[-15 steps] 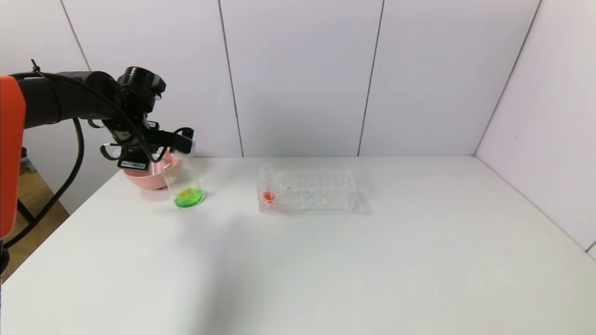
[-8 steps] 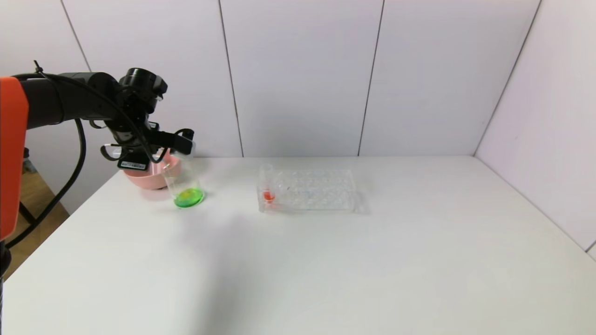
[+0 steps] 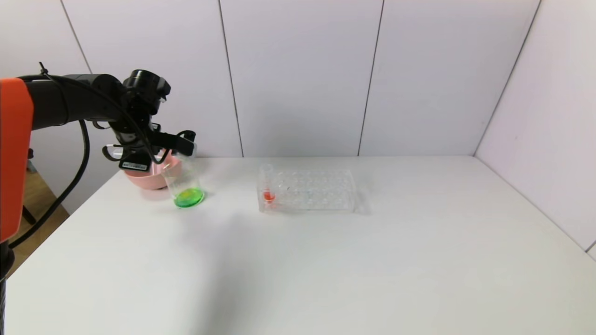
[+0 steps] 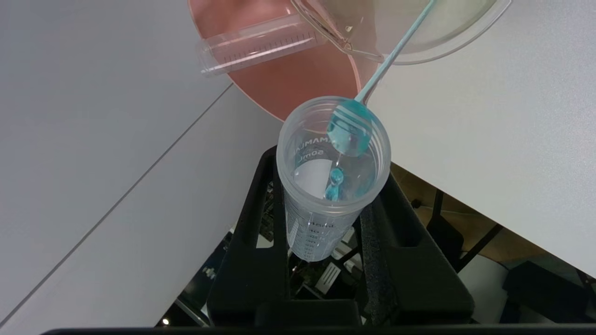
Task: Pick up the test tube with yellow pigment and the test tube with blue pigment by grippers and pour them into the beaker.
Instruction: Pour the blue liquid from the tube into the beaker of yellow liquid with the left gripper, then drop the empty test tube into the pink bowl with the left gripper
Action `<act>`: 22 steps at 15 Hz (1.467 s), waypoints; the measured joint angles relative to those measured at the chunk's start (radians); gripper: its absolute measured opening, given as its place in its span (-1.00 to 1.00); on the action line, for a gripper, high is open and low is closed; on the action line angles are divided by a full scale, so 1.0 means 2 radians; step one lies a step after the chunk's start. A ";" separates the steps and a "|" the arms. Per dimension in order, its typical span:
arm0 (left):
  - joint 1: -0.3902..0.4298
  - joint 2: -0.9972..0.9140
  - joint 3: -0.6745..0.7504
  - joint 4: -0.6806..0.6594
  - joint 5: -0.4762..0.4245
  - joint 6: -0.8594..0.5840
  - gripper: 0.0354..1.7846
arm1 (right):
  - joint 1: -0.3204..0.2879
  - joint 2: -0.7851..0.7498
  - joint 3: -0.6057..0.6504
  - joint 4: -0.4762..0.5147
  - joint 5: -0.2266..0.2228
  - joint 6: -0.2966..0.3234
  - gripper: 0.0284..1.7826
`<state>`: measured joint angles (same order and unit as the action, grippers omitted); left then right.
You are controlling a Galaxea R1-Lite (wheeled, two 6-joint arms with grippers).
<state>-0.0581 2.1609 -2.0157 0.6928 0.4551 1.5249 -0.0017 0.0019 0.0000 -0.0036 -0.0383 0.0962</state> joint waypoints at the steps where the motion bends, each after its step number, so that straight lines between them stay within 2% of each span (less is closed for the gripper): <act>1: 0.000 0.000 0.000 0.000 0.000 0.000 -0.52 | 0.000 0.000 0.000 0.000 0.000 0.000 0.92; 16: -0.002 0.001 0.000 -0.003 0.007 -0.005 -0.52 | 0.000 0.000 0.000 0.000 0.000 0.000 0.92; 20: 0.005 -0.025 0.000 -0.035 -0.012 -0.048 -0.52 | 0.000 0.000 0.000 0.000 0.000 0.000 0.92; 22: 0.014 -0.042 0.000 -0.050 -0.041 -0.104 -0.52 | 0.000 0.000 0.000 0.000 0.000 0.000 0.92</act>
<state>-0.0294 2.0762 -2.0153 0.5921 0.3728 1.3177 -0.0017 0.0017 0.0000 -0.0032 -0.0383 0.0962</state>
